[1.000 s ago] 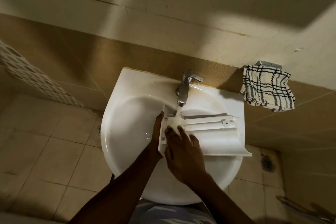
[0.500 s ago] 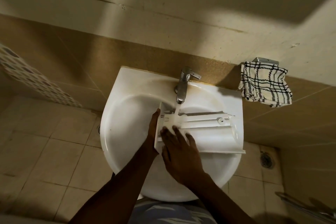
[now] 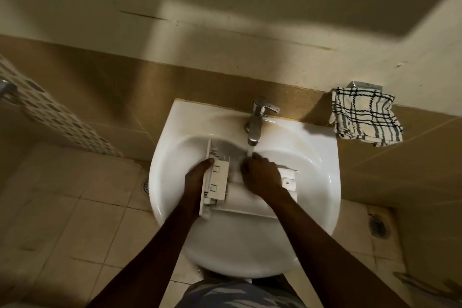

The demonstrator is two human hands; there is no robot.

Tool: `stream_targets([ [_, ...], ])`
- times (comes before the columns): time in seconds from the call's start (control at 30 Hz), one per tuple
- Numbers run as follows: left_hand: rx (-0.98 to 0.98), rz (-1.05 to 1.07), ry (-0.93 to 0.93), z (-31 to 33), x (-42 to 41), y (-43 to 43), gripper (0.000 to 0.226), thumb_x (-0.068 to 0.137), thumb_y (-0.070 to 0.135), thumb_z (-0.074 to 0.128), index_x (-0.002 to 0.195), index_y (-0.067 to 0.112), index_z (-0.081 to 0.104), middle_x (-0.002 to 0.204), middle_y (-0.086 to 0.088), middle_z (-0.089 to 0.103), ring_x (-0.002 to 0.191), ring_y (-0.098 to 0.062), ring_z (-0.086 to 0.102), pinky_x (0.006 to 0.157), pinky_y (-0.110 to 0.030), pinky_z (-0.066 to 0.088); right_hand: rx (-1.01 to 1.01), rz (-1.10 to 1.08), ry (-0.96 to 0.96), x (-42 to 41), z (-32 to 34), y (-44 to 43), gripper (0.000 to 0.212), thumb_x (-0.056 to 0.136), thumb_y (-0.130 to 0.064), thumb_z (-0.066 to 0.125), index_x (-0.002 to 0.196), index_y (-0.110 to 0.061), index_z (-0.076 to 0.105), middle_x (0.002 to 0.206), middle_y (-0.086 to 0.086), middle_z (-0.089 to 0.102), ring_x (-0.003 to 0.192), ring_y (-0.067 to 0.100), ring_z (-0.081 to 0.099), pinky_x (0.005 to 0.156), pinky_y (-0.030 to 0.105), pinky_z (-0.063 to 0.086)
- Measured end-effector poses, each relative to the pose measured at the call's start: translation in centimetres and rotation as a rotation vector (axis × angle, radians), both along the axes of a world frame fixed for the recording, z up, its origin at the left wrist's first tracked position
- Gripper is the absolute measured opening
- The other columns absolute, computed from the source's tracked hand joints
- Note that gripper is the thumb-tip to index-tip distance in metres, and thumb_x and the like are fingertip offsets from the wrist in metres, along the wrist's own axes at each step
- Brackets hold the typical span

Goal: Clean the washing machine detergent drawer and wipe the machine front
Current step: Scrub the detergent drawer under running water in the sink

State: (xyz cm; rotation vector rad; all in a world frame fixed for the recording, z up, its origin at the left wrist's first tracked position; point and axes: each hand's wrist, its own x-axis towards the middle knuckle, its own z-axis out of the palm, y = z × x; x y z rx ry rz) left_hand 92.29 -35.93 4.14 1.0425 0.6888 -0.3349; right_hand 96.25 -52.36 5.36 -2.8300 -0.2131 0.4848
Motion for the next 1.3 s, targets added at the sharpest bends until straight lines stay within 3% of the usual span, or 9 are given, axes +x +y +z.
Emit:
stream_targets([
  [0.13,0.168,0.093,-0.036,-0.2,-0.5,1.1,0.021,0.093,0.023,0.063,0.095,0.003,0.071,0.080,-0.018,0.074,0.063,-0.030,0.069,0.061,-0.039,0.058,0.262,0.031,-0.047,-0.8,-0.8,1.5,0.029,0.103,-0.026,0.042,0.117,-0.017,0.066,0.118,0.008,0.065,0.104,0.029,0.062,0.088,0.038,0.048],
  [0.4,0.170,0.152,-0.091,-0.3,-0.7,1.1,0.036,0.085,0.021,0.069,0.106,-0.008,0.068,0.102,-0.034,0.068,0.084,-0.040,0.065,0.082,-0.057,0.054,0.037,-0.306,-0.321,-1.9,-3.1,-5.3,0.029,0.098,-0.021,0.042,0.099,-0.008,0.068,0.096,0.012,0.066,0.084,0.035,0.062,0.074,0.040,0.049],
  [0.5,0.183,0.140,-0.088,-0.1,-0.8,1.2,0.026,0.090,0.019,0.065,0.104,-0.003,0.070,0.097,-0.028,0.070,0.078,-0.036,0.068,0.074,-0.046,0.059,0.059,-0.231,-0.323,-1.7,-2.8,-0.7,0.022,0.094,-0.015,0.047,0.091,-0.007,0.067,0.089,0.014,0.066,0.079,0.034,0.063,0.072,0.037,0.048],
  [0.7,0.182,0.152,-0.089,-0.1,-0.8,1.3,0.028,0.090,0.017,0.066,0.105,-0.006,0.070,0.093,-0.027,0.070,0.078,-0.037,0.066,0.080,-0.053,0.055,0.157,0.061,-0.290,-3.3,-3.3,0.0,0.043,0.103,-0.040,0.035,0.138,-0.023,0.050,0.132,0.002,0.059,0.125,0.024,0.051,0.111,0.042,0.034],
  [0.9,0.247,0.125,-0.134,0.4,-1.4,1.1,0.011,0.091,0.014,0.066,0.092,0.004,0.069,0.081,-0.011,0.071,0.066,-0.023,0.067,0.061,-0.032,0.057,0.031,-0.321,-0.308,-4.8,-4.2,-4.1,0.041,0.101,-0.048,0.033,0.136,-0.033,0.049,0.142,-0.005,0.049,0.137,0.019,0.040,0.105,0.047,0.036],
  [0.97,0.264,0.141,-0.164,0.7,-1.5,1.1,0.024,0.088,0.022,0.070,0.098,0.002,0.062,0.085,-0.009,0.068,0.066,-0.017,0.067,0.061,-0.031,0.055,0.176,-0.501,-0.274,-5.1,-4.0,-3.5,0.041,0.100,-0.043,0.040,0.136,-0.025,0.049,0.143,-0.001,0.046,0.133,0.025,0.043,0.095,0.047,0.044],
  [1.1,0.198,0.030,-0.190,1.3,-1.5,1.5,0.083,0.083,0.063,0.064,0.115,-0.013,0.057,0.092,-0.028,0.066,0.072,-0.032,0.068,0.058,-0.033,0.058,0.455,-0.684,-0.338,-6.1,-4.1,-3.0,0.030,0.102,-0.028,0.043,0.126,-0.019,0.057,0.128,0.003,0.053,0.113,0.026,0.056,0.084,0.038,0.046],
  [1.2,0.088,-0.088,-0.092,1.8,-1.7,2.3,0.079,0.088,0.070,0.040,0.120,0.002,0.066,0.095,-0.020,0.072,0.077,-0.028,0.072,0.061,-0.032,0.058,0.545,-0.636,-0.343,-7.1,-4.8,-3.2,0.028,0.103,-0.025,0.041,0.123,-0.016,0.060,0.122,0.003,0.059,0.114,0.020,0.054,0.088,0.028,0.041],
  [1.3,0.135,-0.107,-0.079,2.0,-1.8,3.1,0.061,0.096,0.063,0.040,0.115,0.014,0.071,0.100,-0.011,0.077,0.092,-0.029,0.073,0.070,-0.034,0.058,0.610,-0.561,-0.348,-7.2,-4.9,-4.0,0.025,0.103,-0.020,0.046,0.120,-0.012,0.062,0.115,0.005,0.062,0.113,0.023,0.057,0.095,0.030,0.043],
])
